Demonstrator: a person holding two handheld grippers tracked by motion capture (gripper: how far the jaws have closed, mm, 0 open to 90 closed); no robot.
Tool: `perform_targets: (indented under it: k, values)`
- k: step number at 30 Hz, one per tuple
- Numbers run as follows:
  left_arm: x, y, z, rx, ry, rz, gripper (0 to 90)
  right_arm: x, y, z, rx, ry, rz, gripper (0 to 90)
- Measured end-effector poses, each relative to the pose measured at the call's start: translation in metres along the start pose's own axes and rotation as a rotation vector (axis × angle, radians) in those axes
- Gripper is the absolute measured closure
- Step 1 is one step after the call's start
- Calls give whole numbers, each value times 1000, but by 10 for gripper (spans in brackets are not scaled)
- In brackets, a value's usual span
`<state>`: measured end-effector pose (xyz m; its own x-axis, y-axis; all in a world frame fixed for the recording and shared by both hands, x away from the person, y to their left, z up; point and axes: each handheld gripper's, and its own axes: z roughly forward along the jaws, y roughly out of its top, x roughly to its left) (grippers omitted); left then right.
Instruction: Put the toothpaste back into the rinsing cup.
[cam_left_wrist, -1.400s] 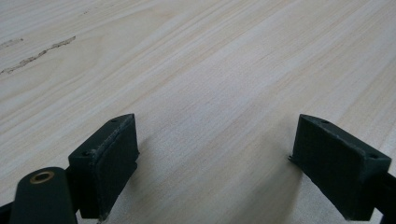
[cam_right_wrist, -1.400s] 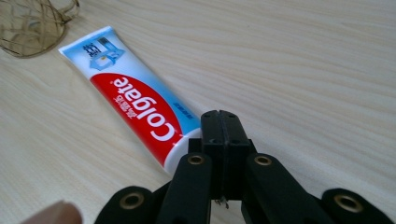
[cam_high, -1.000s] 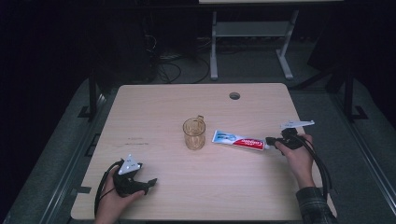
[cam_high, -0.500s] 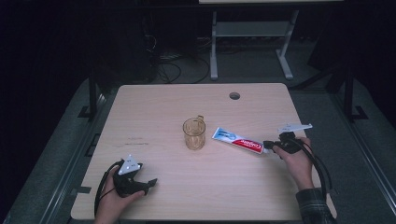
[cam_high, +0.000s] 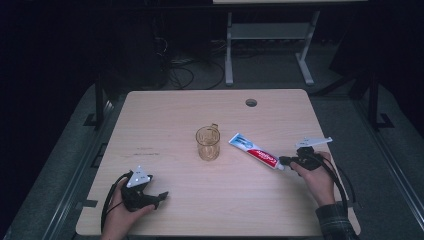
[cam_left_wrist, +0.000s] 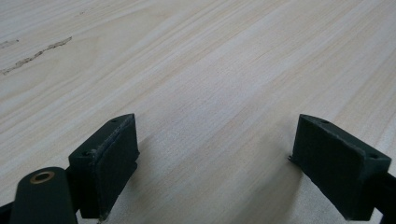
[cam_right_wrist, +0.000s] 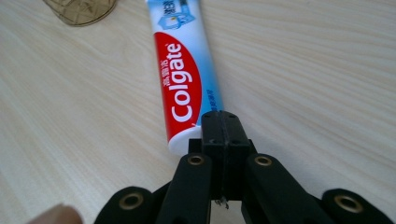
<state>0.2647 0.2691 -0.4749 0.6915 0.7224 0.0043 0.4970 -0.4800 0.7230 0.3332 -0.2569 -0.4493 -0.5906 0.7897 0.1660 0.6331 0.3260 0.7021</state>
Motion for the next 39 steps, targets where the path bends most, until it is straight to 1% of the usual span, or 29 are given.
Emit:
perform_targets:
  k: [5, 9, 13, 16, 18, 20, 24, 28, 30, 33, 36, 39]
  values:
    - [0, 0, 0, 0, 0, 1, 130, 7, 0, 0, 4, 9, -14, 900]
    - [0, 0, 0, -1, -1, 0, 130, 14, -2, 0, 8, 30, -16, 900]
    - [0, 0, 0, -1, -1, 0, 130, 23, -2, 1, 9, 52, -32, 900]
    - [0, 0, 0, -1, -2, 1, 130, 28, -1, 2, 14, 58, -54, 900]
    - [0, 0, 0, -1, -2, 1, 130, 31, -1, 3, 12, 62, -58, 900]
    - [0, 0, 0, -1, -2, 1, 130, 32, 0, 3, 10, 64, -61, 900]
    - [-1, 0, 0, -1, -2, 1, 130, 32, 2, 0, -10, 59, -43, 890]
    - [0, 0, 0, -2, -2, 1, 130, 31, 8, -3, -21, 55, -8, 786]
    - [-1, 0, 0, -2, -2, 1, 130, 30, 11, -4, -35, 47, -1, 721]
    - [0, 0, 0, -2, -2, 2, 130, 29, 16, -3, -41, 31, 5, 635]
    - [-1, 0, 0, -1, -2, 1, 130, 28, 21, -2, -30, 31, 16, 577]
    - [0, 0, 0, -1, -2, 2, 130, 28, 26, 1, -26, 3, 21, 540]
